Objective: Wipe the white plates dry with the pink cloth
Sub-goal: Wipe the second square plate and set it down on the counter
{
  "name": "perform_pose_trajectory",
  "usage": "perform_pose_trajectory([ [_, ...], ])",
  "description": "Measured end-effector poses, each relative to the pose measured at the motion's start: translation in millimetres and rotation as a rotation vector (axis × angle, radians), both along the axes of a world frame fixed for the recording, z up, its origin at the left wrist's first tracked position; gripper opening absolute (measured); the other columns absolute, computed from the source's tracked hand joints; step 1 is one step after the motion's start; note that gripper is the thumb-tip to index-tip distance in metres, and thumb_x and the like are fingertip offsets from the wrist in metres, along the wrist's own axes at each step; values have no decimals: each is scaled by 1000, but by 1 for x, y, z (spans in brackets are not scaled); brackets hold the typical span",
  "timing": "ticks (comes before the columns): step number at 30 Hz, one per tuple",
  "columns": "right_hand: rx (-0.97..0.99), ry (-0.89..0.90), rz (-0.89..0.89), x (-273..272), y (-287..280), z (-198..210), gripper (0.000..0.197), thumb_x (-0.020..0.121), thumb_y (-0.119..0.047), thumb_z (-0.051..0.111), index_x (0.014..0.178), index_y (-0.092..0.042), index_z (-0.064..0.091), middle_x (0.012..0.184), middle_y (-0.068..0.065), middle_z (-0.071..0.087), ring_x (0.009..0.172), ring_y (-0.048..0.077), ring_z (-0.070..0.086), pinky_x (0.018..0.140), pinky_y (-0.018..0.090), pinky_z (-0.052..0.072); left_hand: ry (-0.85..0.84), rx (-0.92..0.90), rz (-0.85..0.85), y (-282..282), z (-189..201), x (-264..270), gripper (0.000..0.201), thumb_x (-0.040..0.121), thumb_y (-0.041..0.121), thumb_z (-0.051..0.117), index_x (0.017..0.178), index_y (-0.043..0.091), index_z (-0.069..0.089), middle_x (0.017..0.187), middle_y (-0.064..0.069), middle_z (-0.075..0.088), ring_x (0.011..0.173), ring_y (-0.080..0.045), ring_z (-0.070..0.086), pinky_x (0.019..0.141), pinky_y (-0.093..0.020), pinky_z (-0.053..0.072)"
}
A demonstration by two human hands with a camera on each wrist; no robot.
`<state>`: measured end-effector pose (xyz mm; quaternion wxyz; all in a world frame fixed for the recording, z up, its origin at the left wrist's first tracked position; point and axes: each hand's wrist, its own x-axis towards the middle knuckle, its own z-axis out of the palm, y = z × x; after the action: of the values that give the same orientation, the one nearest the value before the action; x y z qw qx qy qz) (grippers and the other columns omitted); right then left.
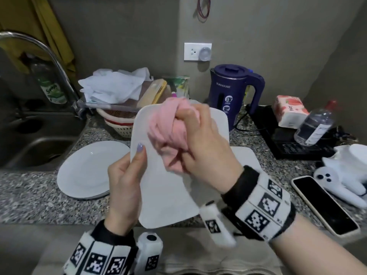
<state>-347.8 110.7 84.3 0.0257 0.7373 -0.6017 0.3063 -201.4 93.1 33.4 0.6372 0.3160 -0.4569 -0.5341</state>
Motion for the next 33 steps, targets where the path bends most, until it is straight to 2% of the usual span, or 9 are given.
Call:
perform_pose_trajectory([
  [3,-7,-51,-271,-25,-12,18,60,69,-41,34,126,-24,25,124,12,31,94,30,42,56,30,29,39,44,-51,6,2,-4,30,93,23,52,74,13,73,76,7,73,69,-6,66,60,-19,52],
  [8,90,85,122,30,17,-3,56,71,-38,46,121,-33,22,127,5,32,91,23,35,57,30,27,-53,-29,-1,-7,-6,1,16,78,20,63,64,16,69,64,4,62,65,-6,53,61,-20,45],
  [13,23,19,-214,-9,-10,13,52,81,-29,51,129,-24,30,128,8,29,96,31,43,59,34,30,-6,-9,-9,-5,-2,3,48,97,15,51,51,22,63,56,16,56,55,2,50,55,-12,43],
  [18,59,84,151,5,2,-3,54,77,-40,57,123,-36,28,124,0,31,90,19,36,50,27,26,14,-28,-33,-12,-9,8,26,80,31,70,73,8,59,70,0,57,70,-9,52,63,-21,44],
  [23,147,-49,-234,-52,0,-32,54,75,-18,47,122,-29,22,114,4,27,94,35,46,69,40,41,46,-9,22,-7,-2,6,41,92,20,54,52,24,58,57,16,52,57,0,48,56,-13,42],
  [26,377,-413,-54,-36,26,-61,48,83,-11,54,109,-37,23,110,-5,29,101,16,52,81,34,48,19,-19,48,-17,-10,3,41,92,21,62,52,26,55,57,12,46,57,-3,43,53,-17,36],
  [29,698,-660,214,-19,53,-75,51,74,-25,64,108,-41,30,104,-12,42,89,-15,46,76,5,37,-12,2,61,-26,-15,-1,37,90,25,64,55,26,53,59,10,43,58,-5,39,53,-21,32],
  [31,723,-900,304,-30,67,-72,65,63,-25,69,117,-40,38,108,1,58,96,-4,56,83,13,41,36,80,47,-35,-20,-5,43,97,17,56,57,23,70,65,14,64,61,0,57,57,-16,46],
  [33,627,-1272,328,-54,76,-75,78,55,-13,78,126,-16,48,113,13,65,101,16,66,82,27,52,83,217,-43,-46,-28,-13,24,97,25,56,90,17,78,97,0,76,87,-13,71,78,-28,56],
])
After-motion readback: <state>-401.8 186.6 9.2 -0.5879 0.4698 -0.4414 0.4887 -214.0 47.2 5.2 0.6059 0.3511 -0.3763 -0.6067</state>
